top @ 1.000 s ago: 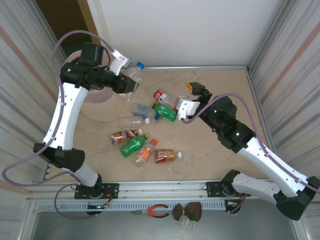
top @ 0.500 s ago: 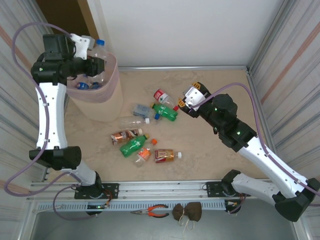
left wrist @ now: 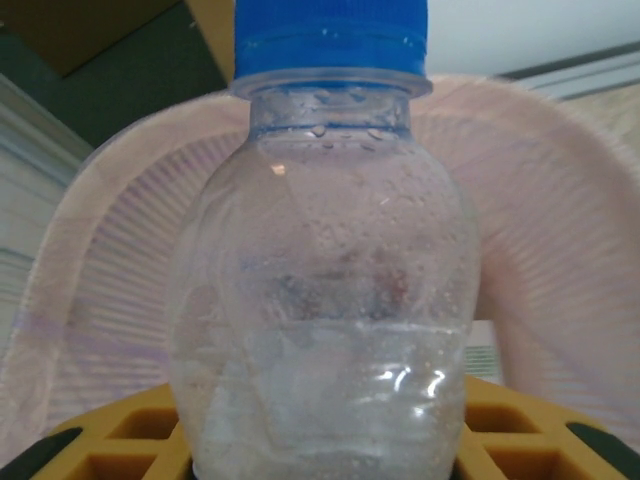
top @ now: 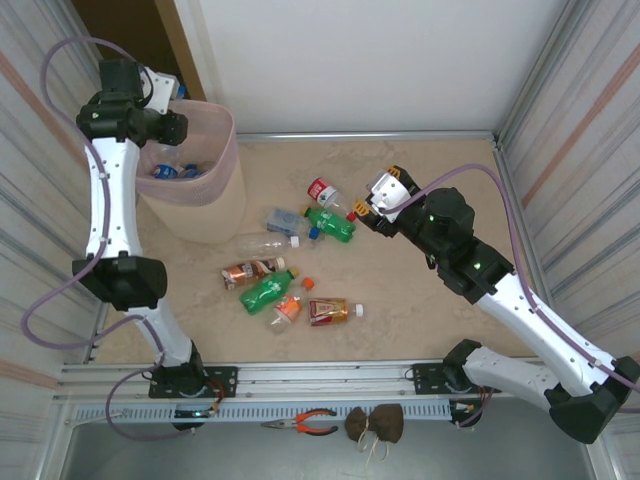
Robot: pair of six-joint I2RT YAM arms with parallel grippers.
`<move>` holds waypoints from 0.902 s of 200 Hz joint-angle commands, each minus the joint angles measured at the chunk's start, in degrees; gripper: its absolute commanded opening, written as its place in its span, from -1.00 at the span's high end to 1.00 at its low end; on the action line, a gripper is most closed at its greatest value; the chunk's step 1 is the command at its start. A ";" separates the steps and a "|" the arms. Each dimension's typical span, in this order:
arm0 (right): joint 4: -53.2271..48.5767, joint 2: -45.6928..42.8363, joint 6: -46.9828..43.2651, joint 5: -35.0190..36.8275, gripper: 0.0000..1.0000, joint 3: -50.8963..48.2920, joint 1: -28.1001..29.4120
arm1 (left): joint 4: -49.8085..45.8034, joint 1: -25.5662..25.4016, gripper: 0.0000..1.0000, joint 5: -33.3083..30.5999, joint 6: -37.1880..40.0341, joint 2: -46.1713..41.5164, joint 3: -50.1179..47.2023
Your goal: Put the plastic bottles in the bin
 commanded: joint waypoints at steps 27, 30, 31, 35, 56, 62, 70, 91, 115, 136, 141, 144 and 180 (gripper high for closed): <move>-0.40 0.88 2.43 -1.39 -0.39 0.52 -0.18 | -1.19 0.20 0.16 -7.63 5.12 3.94 0.85; -0.40 0.93 2.42 -1.39 -0.39 0.52 -0.17 | -1.23 0.26 0.16 -7.75 5.29 4.24 0.70; -0.44 0.94 2.43 -1.39 -0.39 0.55 -0.22 | -1.24 0.22 0.16 -7.81 5.35 4.31 0.67; -0.48 0.91 2.43 -1.38 -0.39 0.56 -0.18 | -1.24 0.20 0.16 -8.09 5.53 4.71 0.21; -0.65 0.80 2.52 -1.41 -0.39 0.52 -0.24 | -1.58 0.24 0.16 -9.13 5.97 6.82 -1.54; -0.66 0.85 2.56 -1.35 -0.39 0.49 -0.18 | -1.83 0.22 0.16 -9.45 6.11 7.47 -2.01; -0.74 0.85 2.61 -1.41 -0.39 0.50 -0.23 | -2.11 0.24 0.16 -9.76 6.20 8.26 -2.53; -1.01 1.07 2.61 -1.60 -0.39 0.58 -0.21 | -2.47 0.19 0.16 -9.89 6.45 10.02 -4.50; -1.36 1.14 2.60 -1.61 -0.40 0.64 -0.23 | -2.72 0.23 0.13 -10.48 6.58 11.44 -6.61; -1.58 1.12 2.87 -1.73 -0.39 0.63 -0.25 | -3.30 0.19 0.07 -11.41 6.58 12.91 -7.36; -1.63 1.12 2.96 -1.70 -0.40 0.63 -0.24 | -3.56 0.19 0.06 -11.40 6.56 13.21 -7.30; -1.63 1.12 3.02 -1.74 -0.39 0.62 -0.19 | -3.67 0.23 0.05 -11.38 6.49 13.40 -7.33; -2.26 1.12 3.40 -1.87 -0.44 0.76 -0.20 | -3.92 0.22 -0.03 -9.23 5.86 14.02 -7.81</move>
